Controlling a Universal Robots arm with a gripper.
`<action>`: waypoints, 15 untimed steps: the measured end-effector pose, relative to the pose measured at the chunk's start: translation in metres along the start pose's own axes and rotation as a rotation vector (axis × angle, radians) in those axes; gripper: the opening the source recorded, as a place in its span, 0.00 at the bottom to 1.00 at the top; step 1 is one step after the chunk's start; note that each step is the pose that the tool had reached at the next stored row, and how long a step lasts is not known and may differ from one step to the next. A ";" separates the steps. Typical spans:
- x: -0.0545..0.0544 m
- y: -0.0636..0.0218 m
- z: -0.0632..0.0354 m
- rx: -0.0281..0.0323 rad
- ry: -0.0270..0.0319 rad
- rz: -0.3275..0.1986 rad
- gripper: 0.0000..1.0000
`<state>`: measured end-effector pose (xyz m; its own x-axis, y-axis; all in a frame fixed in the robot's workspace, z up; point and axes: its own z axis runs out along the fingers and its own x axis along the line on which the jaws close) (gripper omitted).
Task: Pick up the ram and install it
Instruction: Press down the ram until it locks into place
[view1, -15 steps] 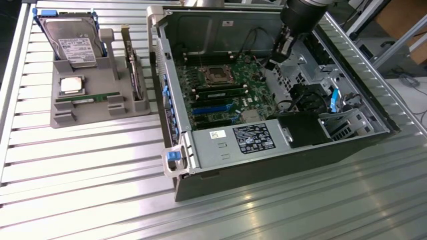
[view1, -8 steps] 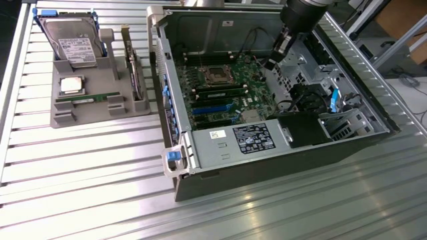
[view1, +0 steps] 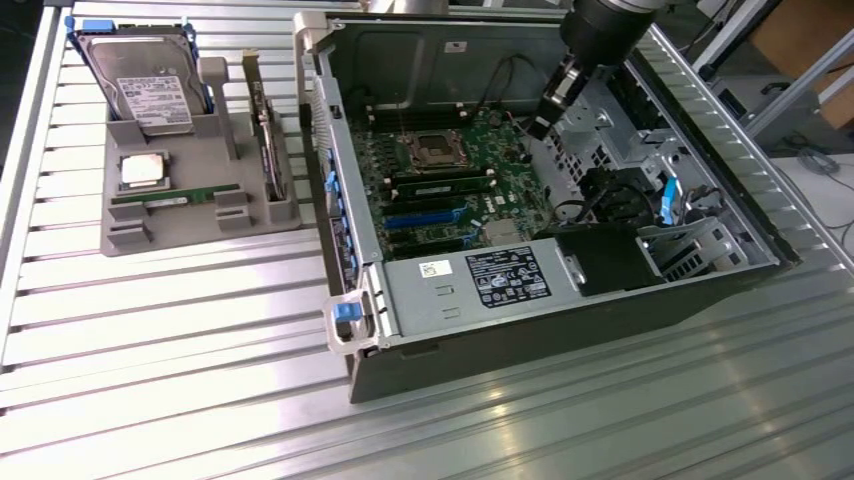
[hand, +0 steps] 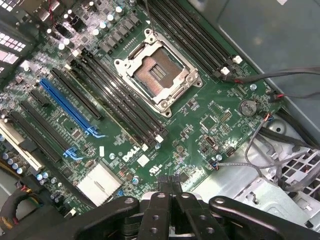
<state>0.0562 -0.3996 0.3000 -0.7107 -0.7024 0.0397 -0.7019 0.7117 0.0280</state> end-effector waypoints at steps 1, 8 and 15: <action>0.000 0.0000 0.0000 -0.0004 -0.0003 0.009 0.11; 0.000 0.0000 0.0001 -0.0051 -0.0036 0.130 0.11; 0.000 0.0000 0.0001 -0.0087 -0.0061 0.220 0.11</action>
<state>0.0562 -0.3996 0.2999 -0.8472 -0.5298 0.0397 -0.5291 0.8481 0.0279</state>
